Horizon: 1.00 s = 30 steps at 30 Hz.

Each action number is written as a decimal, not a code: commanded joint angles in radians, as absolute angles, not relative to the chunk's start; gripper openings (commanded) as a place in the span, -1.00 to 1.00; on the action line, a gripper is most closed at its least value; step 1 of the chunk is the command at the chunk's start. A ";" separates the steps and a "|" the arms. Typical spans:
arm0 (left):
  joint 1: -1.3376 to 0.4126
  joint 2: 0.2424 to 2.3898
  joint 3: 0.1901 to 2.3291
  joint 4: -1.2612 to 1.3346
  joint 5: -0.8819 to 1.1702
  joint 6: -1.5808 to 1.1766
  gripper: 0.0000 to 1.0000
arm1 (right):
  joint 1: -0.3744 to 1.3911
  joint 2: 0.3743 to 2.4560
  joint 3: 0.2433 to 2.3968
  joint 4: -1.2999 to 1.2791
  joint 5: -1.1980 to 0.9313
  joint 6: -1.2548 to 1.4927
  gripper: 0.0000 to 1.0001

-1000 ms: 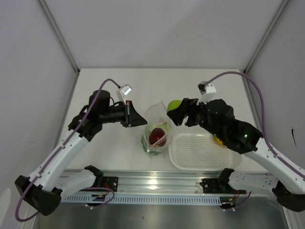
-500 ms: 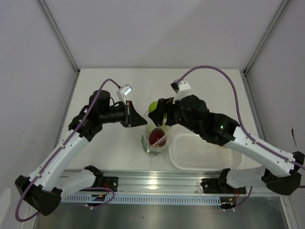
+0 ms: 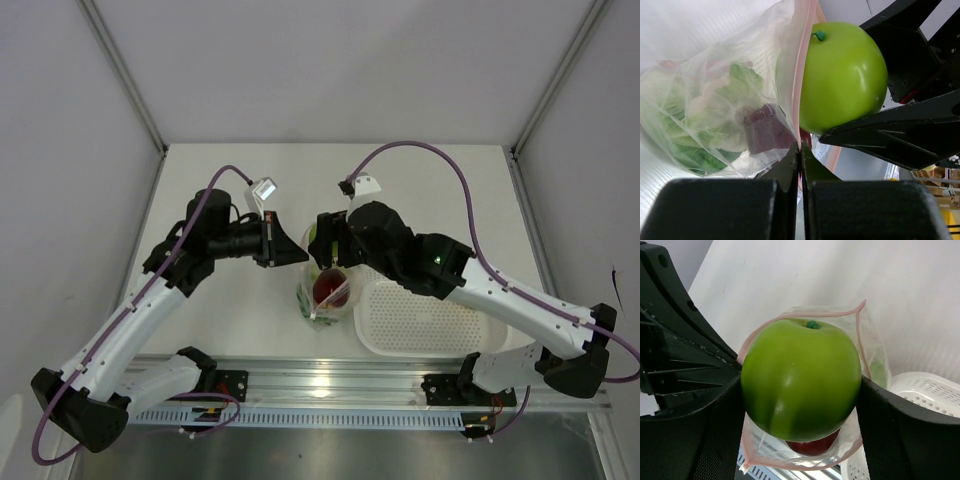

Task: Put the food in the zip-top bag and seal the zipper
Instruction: Place the fake fruit in the zipper food storage bag.

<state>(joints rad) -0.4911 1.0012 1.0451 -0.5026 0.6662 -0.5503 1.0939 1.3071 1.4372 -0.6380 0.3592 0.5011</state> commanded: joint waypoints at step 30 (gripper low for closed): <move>-0.486 0.980 1.048 -0.491 0.687 -0.558 -0.99 | 1.101 1.226 1.598 -0.710 0.569 0.448 0.99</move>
<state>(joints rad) -0.4911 0.9981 1.0451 -0.5034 0.6662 -0.5503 1.0958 1.2911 1.5452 -0.6899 0.4664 0.4728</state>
